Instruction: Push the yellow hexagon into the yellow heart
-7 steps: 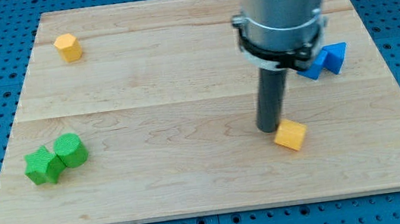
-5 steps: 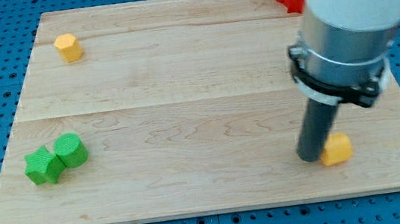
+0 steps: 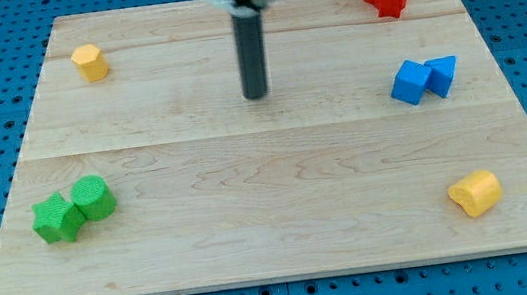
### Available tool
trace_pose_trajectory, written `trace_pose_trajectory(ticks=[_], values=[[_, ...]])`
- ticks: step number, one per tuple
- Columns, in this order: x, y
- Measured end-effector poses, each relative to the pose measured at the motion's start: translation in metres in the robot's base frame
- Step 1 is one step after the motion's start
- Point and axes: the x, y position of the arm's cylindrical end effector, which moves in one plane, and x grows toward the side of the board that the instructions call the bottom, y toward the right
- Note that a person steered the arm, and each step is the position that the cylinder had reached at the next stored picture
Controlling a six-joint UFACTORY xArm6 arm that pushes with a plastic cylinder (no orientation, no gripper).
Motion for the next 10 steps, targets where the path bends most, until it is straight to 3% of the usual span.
trace_pose_trajectory(ticks=[1,2,3,5,7,8,10], values=[[-0.074,-0.048],[-0.115,-0.127],[-0.112,-0.2],[-0.039,-0.209],[0.026,-0.169],[0.05,-0.19],[0.054,-0.105]])
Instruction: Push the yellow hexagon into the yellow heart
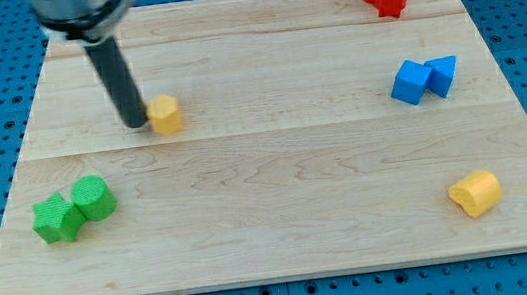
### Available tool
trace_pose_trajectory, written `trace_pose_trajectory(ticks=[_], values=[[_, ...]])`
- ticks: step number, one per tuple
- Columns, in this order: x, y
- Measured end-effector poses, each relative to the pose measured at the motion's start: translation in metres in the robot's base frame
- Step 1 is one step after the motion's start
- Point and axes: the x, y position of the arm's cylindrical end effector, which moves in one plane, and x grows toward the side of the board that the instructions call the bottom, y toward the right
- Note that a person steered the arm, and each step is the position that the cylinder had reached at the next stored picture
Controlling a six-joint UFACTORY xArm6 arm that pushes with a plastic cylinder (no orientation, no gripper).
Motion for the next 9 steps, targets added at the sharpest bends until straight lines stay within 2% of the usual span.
trace_pose_trajectory(ticks=[1,3,5,6,7,9], values=[[-0.01,0.016],[-0.007,0.127],[0.069,0.222],[0.08,0.262],[0.057,0.263],[0.106,0.286]])
